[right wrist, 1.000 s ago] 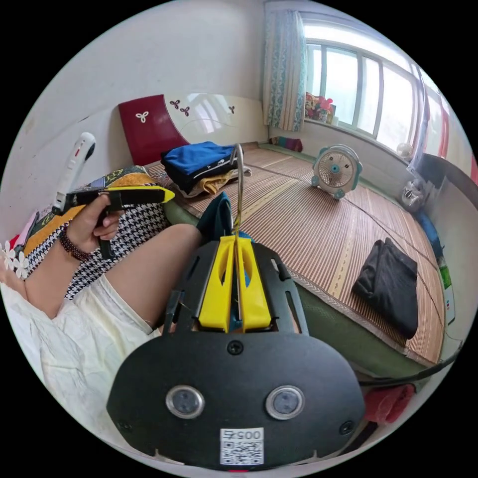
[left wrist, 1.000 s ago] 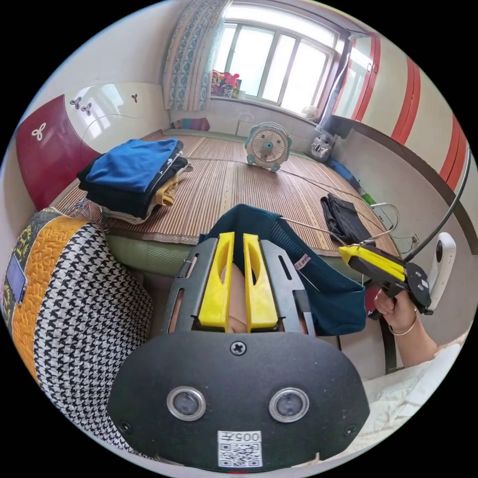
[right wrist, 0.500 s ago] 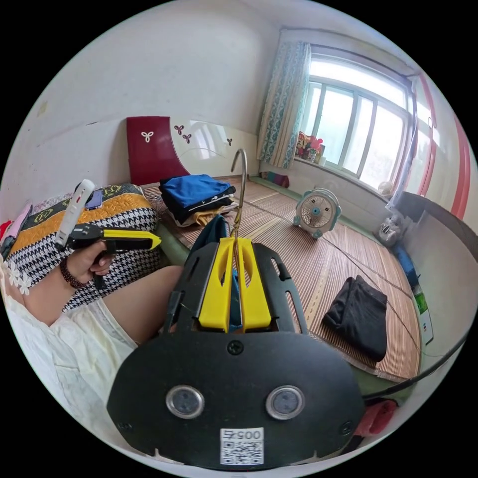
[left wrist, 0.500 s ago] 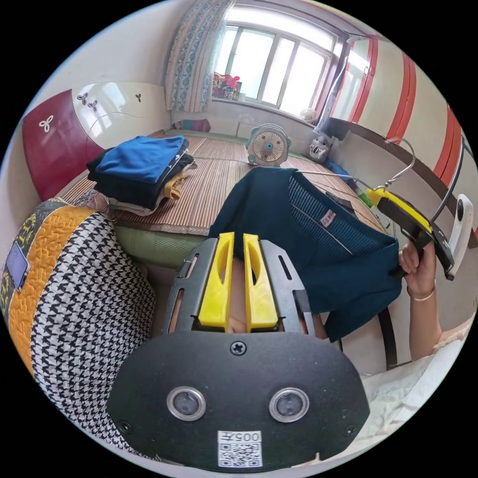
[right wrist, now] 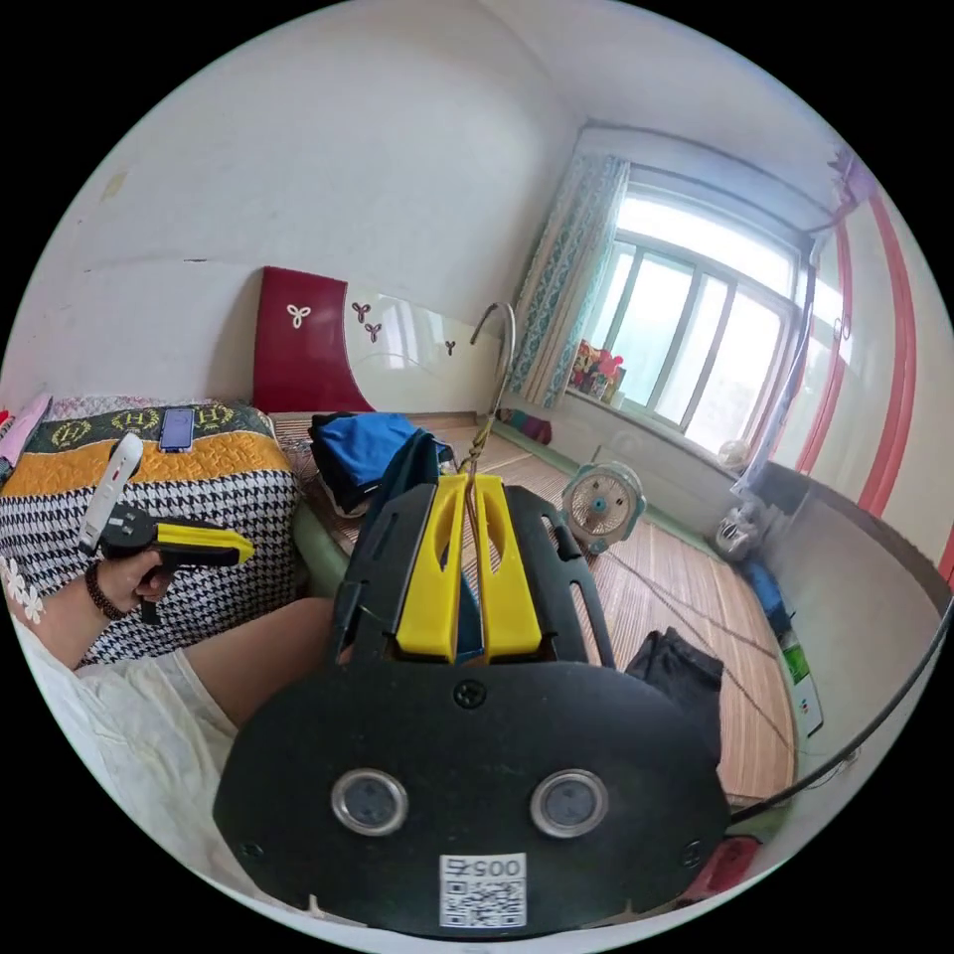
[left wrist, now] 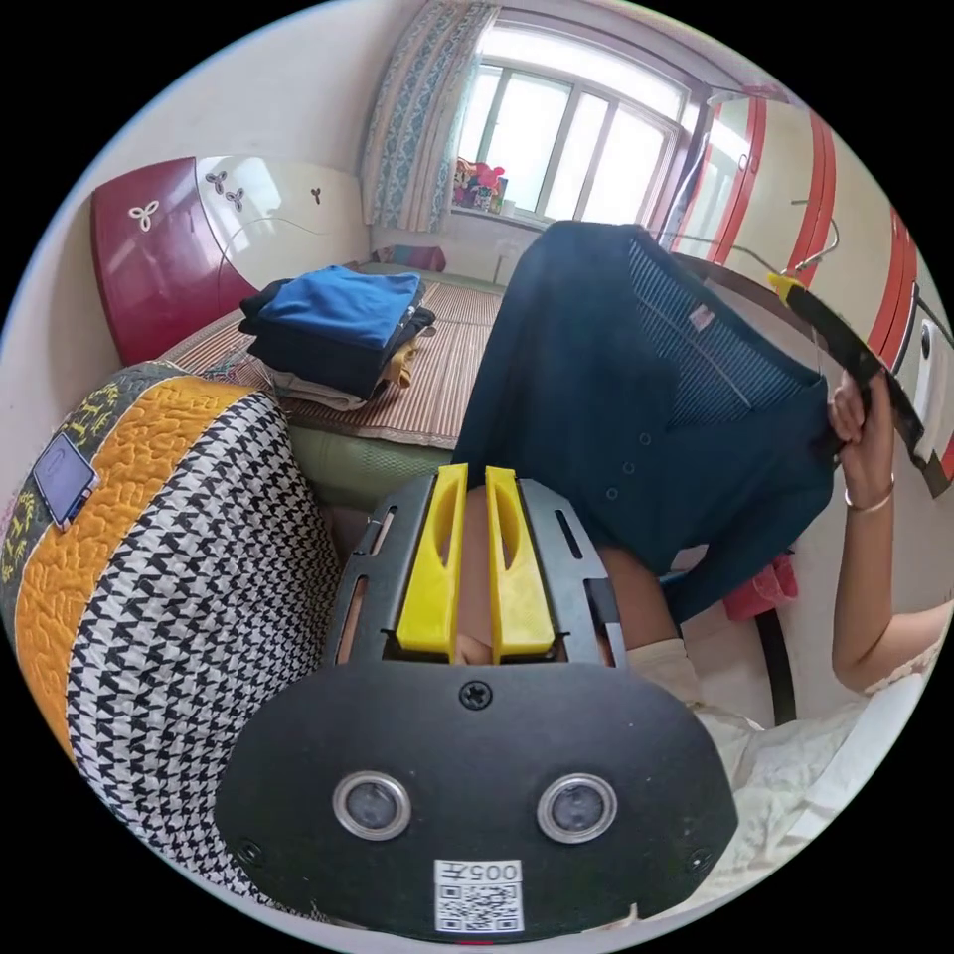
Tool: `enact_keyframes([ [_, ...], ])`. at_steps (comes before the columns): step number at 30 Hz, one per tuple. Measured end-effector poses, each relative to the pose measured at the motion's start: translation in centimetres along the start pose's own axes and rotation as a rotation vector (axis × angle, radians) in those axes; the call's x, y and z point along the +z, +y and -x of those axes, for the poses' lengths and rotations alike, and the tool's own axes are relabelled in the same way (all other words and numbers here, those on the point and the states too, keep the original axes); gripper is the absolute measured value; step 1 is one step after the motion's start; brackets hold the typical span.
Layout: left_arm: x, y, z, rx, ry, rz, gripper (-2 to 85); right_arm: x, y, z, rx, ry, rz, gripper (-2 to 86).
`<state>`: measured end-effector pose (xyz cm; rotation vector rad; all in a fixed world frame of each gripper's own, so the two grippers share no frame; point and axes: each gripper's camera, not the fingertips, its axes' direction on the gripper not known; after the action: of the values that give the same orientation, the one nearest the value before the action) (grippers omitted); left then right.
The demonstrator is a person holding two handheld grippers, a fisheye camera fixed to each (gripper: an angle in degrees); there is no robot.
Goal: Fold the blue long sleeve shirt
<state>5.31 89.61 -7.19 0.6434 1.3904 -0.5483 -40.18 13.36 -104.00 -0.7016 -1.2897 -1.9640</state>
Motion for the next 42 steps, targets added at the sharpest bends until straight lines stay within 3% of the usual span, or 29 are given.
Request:
enact_keyframes([
  [9,-3.1,1.3,2.8,-0.028,-0.002,-0.09,4.8,-8.2,-11.2,-0.2,-0.038,0.129,-0.098,-1.2],
  [22,-7.4,0.0,5.1,-0.005,-0.009,-0.209,4.7,-20.5,-23.6,-4.2,0.021,0.086,-0.236,-1.3],
  [33,-4.9,-0.7,4.7,0.031,0.002,-0.143,4.6,-13.7,-17.8,-8.6,0.192,-0.056,-0.093,-1.2],
  [42,-0.3,-2.4,3.5,0.029,0.04,-0.08,4.4,-8.9,-16.9,-8.9,0.118,0.07,-0.032,-1.2],
])
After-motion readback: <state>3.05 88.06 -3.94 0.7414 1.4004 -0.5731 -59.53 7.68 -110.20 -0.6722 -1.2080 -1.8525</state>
